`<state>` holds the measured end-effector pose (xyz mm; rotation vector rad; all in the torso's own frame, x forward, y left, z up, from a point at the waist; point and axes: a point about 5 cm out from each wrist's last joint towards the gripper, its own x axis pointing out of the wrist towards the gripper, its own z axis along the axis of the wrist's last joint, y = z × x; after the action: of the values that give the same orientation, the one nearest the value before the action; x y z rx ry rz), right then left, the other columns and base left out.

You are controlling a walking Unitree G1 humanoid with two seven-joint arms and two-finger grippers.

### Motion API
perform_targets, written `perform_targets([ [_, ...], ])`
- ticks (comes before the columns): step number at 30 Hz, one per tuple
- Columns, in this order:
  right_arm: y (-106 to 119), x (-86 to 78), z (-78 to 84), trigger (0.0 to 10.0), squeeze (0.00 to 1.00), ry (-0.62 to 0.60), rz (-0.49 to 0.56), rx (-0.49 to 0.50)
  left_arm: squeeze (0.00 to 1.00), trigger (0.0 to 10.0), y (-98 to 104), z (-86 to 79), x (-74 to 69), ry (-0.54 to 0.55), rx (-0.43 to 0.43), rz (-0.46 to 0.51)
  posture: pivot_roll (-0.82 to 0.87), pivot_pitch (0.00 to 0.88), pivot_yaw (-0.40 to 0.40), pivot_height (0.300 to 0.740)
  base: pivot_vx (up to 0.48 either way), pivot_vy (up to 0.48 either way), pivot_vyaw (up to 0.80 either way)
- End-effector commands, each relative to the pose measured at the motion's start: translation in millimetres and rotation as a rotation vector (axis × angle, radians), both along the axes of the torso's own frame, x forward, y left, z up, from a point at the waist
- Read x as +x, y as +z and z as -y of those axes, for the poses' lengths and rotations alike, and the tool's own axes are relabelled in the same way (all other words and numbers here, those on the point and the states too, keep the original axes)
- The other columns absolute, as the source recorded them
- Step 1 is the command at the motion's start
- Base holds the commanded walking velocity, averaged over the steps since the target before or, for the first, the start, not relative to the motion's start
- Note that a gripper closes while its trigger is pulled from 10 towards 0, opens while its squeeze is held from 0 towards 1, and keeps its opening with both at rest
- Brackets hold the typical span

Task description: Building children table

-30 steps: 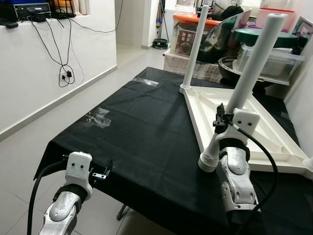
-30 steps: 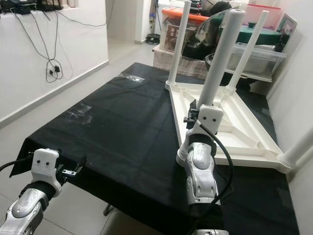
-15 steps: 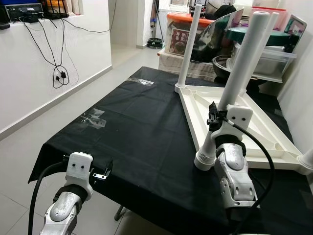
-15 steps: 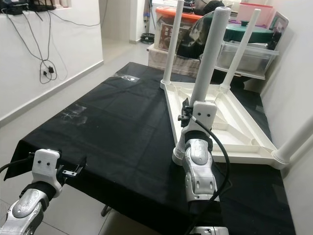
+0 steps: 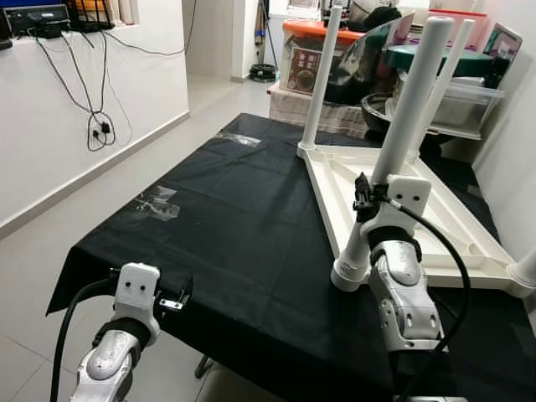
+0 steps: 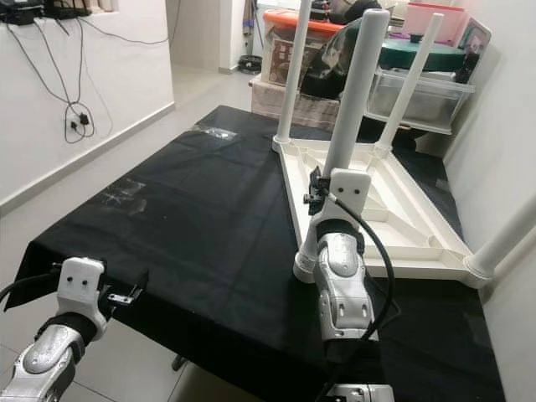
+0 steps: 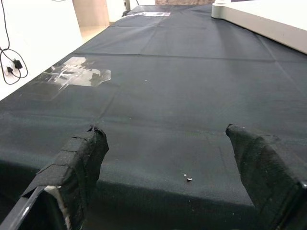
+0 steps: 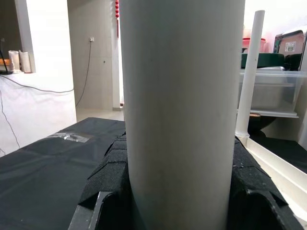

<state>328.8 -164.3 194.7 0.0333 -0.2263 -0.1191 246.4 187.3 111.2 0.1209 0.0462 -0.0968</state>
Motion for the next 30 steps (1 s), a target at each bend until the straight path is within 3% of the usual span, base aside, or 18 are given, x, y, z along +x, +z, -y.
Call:
perform_targets([
  [1,-35.0,-1.1,-7.3,10.0,0.00,0.047,-0.173,0.053,0.00,10.0,-1.3,2.8,1.2,-0.013,0.006,-0.005,0.06,0.000,-0.063,0.740,0.000,0.000,0.00],
  [30,-30.9,-4.8,-9.3,10.0,0.00,0.051,-0.157,0.081,0.00,10.0,-2.2,2.5,2.2,-0.021,0.013,-0.008,0.06,0.000,-0.055,0.740,0.000,0.000,0.00],
])
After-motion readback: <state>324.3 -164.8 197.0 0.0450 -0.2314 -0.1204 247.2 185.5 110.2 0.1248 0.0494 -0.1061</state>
